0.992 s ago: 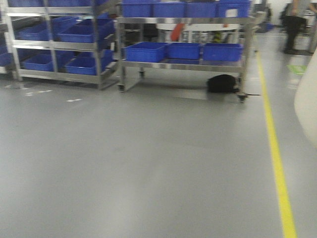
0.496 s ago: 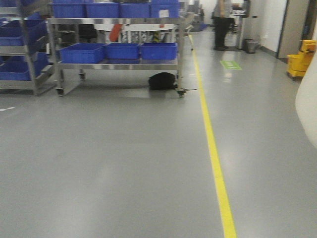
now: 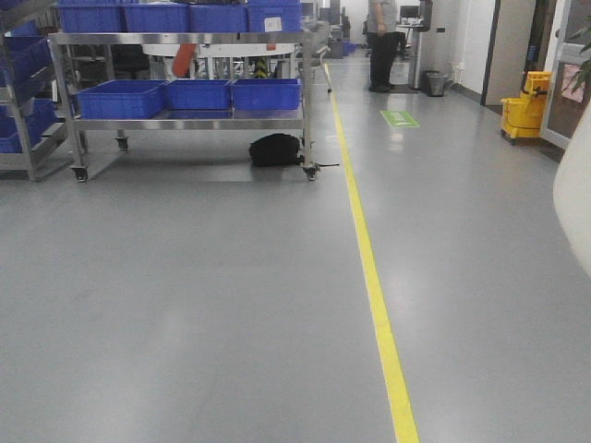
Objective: Move white bin to right shelf second layer
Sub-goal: 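Drive away from the table holding the bin in the right gripper, then drive along the aisle past the blue-crate racks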
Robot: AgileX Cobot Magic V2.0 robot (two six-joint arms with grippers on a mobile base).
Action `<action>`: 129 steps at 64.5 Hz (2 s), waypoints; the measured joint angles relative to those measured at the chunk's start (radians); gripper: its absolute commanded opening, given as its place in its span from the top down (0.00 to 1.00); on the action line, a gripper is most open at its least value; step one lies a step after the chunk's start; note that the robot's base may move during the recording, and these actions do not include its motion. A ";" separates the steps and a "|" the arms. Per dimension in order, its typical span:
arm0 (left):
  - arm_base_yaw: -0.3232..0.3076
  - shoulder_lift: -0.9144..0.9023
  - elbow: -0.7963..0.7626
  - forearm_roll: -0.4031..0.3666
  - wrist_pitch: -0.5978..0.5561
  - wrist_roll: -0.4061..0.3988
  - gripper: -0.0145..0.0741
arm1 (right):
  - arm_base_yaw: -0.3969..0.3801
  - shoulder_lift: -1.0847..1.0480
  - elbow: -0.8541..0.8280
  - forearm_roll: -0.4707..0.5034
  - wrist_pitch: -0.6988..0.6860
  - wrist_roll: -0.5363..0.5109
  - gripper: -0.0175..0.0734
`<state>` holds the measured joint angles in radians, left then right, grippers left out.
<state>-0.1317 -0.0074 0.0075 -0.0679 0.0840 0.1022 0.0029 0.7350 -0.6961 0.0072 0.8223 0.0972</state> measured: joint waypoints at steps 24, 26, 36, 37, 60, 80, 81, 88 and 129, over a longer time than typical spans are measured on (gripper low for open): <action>0.000 0.000 0.000 0.000 0.000 0.000 0.74 | 0.000 0.000 0.000 0.000 0.000 0.000 0.75; 0.000 0.000 0.000 0.000 0.000 0.000 0.74 | 0.000 0.000 0.000 0.000 0.000 0.000 0.75; 0.000 0.000 0.000 0.000 0.000 0.000 0.74 | 0.000 0.000 0.000 0.000 0.000 0.000 0.75; 0.000 0.000 0.000 0.000 0.000 0.000 0.74 | 0.000 0.000 0.000 0.000 0.000 0.000 0.75; 0.000 0.000 0.000 0.000 0.000 0.000 0.74 | 0.000 0.000 0.000 0.000 0.000 0.000 0.75; 0.000 0.000 0.000 0.000 0.000 0.000 0.74 | 0.000 0.000 0.000 0.000 0.000 0.000 0.75; 0.000 0.000 0.000 0.000 0.000 0.000 0.74 | 0.000 0.000 0.000 0.000 0.000 0.000 0.75; 0.000 0.000 0.000 0.000 0.000 0.000 0.74 | 0.000 0.000 0.000 0.000 0.000 0.000 0.75; 0.000 0.000 0.000 0.000 0.000 0.000 0.74 | 0.002 0.000 0.000 0.000 0.002 0.000 0.75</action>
<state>-0.1317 -0.0074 0.0075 -0.0679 0.0840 0.1022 0.0052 0.7350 -0.6961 0.0072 0.8238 0.0972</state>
